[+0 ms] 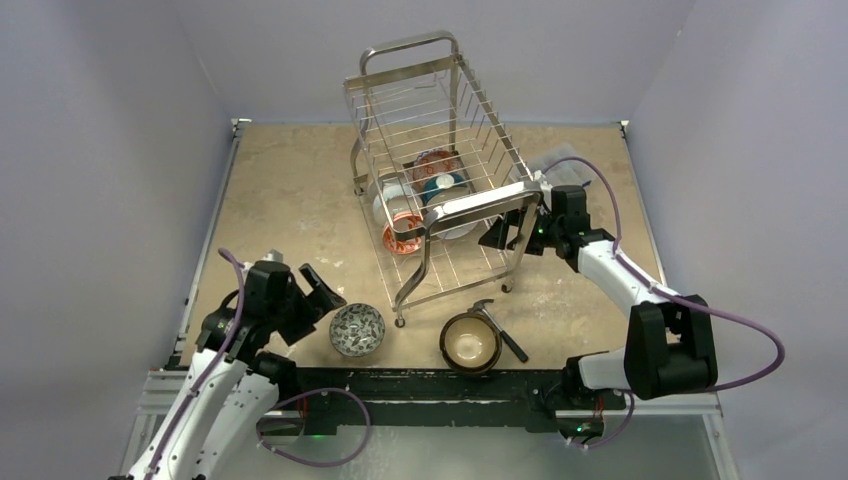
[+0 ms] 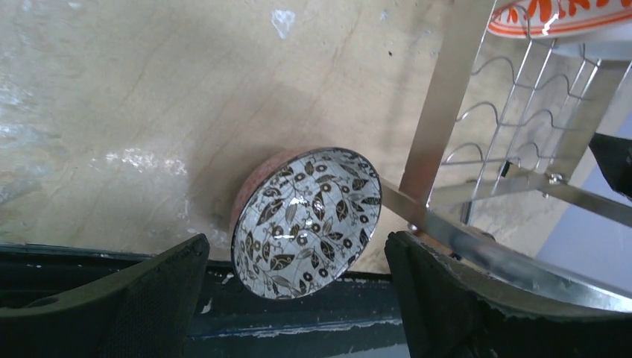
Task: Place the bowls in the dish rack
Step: Pick up the bowl from the center of the board.
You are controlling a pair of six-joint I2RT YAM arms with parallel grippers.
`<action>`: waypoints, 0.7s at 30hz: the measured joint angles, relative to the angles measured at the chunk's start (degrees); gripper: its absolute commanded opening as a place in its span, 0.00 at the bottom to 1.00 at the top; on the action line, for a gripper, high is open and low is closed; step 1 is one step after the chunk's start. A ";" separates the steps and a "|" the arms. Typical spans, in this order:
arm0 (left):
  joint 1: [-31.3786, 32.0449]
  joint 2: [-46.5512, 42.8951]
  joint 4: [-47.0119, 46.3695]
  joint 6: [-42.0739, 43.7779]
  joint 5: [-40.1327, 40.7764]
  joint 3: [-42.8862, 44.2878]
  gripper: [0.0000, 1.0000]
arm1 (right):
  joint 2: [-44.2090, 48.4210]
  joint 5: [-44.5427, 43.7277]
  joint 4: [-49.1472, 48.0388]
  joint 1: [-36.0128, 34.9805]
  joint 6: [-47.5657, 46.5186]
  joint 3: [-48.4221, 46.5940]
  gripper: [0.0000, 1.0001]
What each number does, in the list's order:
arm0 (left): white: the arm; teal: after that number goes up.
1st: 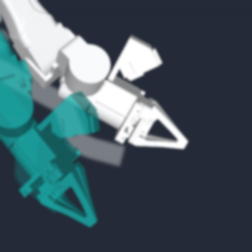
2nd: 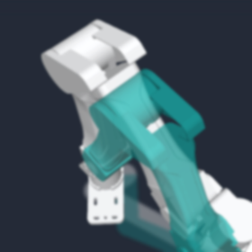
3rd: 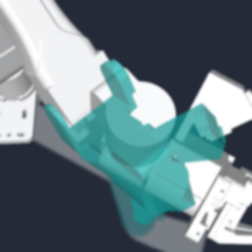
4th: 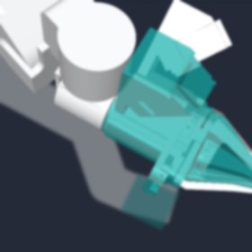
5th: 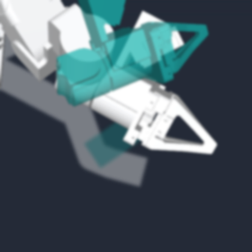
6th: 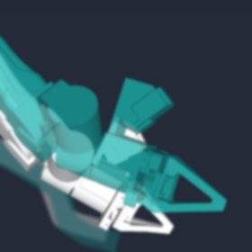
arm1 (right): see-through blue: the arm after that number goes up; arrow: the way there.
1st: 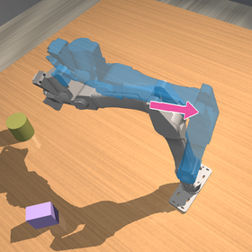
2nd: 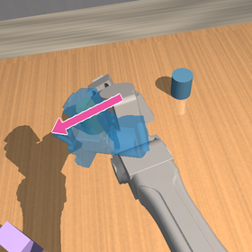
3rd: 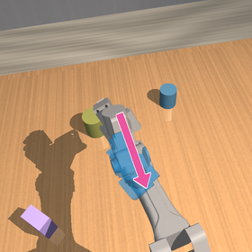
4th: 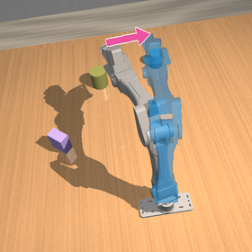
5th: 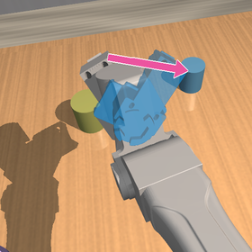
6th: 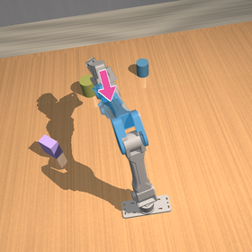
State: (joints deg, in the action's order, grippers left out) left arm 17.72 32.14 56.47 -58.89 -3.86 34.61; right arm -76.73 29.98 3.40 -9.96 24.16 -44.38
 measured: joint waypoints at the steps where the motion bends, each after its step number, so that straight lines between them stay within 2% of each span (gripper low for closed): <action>1: 0.00 -1.36 0.20 -0.11 -0.94 -0.35 0.85 | 0.00 0.13 0.31 0.04 -0.11 0.00 0.95; 7: 0.00 -0.39 -0.94 -0.09 -6.49 -6.36 0.75 | 0.00 0.94 0.52 0.15 -0.44 0.02 0.92; 13: 0.24 5.95 -2.95 0.79 -7.19 -9.07 0.72 | -0.20 1.20 0.31 0.17 -0.96 0.02 0.93; 21: 2.21 11.65 -6.25 1.57 -4.59 -9.09 0.45 | -2.51 2.12 0.55 0.24 -1.88 0.00 0.93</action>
State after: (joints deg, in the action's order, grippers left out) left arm 19.92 43.79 50.22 -57.32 -8.45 25.52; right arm -79.24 32.10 3.95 -9.72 22.28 -44.38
